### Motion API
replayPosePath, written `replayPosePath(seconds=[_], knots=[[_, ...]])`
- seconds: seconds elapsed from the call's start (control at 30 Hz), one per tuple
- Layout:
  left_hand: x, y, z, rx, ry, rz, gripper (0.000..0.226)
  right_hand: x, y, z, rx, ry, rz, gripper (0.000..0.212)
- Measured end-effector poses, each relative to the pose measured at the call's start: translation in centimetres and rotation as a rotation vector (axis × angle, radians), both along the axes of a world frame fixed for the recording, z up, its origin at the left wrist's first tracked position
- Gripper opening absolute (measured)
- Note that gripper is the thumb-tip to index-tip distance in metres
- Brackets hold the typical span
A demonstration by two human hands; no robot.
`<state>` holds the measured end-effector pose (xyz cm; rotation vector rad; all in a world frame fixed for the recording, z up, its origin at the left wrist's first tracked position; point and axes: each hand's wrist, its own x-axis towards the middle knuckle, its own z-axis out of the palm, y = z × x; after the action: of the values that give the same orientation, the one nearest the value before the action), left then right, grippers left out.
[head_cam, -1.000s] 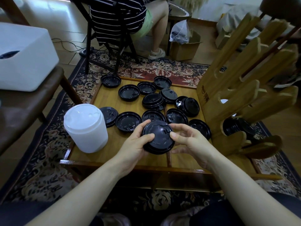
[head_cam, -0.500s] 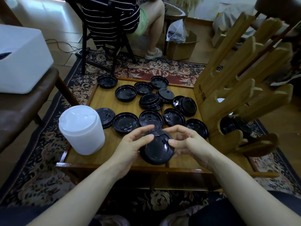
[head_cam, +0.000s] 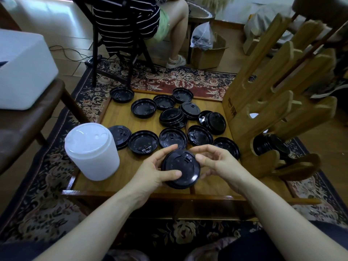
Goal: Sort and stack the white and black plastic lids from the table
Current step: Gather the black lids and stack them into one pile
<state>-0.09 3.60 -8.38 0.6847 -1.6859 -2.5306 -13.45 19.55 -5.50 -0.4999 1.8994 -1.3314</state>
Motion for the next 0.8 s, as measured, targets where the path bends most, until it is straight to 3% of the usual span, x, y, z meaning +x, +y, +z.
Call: replayPosePath(seconds=[0.1,0.17,0.27,0.37,0.53,0.63,0.73,0.8], knots=[[-0.1,-0.5,0.0,-0.011,-0.008,0.109,0.069,-2.0,0.4,-1.6,0.383,0.624,-0.053,0.027],[-0.1,-0.7,0.0,0.013,-0.015,0.144,0.068,-3.3,1.0,-2.5,0.603,0.919,-0.049,0.039],[-0.2,-0.7,0.0,0.06,-0.033,0.169,0.065,-3.9,1.8,-3.9,0.778,1.021,0.011,0.04],[-0.3,-0.9,-0.2,0.096,-0.047,0.193,0.056,-3.8,2.2,-4.6,0.847,1.042,0.063,0.026],[-0.4,-1.2,0.0,0.137,-0.044,0.237,0.05,-3.0,1.7,-1.5,0.771,1.008,-0.022,0.015],[-0.5,-1.1,0.2,0.139,-0.016,0.257,0.05,-2.2,1.9,1.4,0.542,0.917,-0.156,0.007],[-0.6,-0.9,0.2,0.138,-0.001,0.286,0.051,-1.6,1.8,3.4,0.092,0.459,-0.304,0.004],[-0.7,-0.9,0.2,0.133,0.006,0.309,0.052,-1.5,1.6,3.9,-0.095,0.117,-0.325,0.011]])
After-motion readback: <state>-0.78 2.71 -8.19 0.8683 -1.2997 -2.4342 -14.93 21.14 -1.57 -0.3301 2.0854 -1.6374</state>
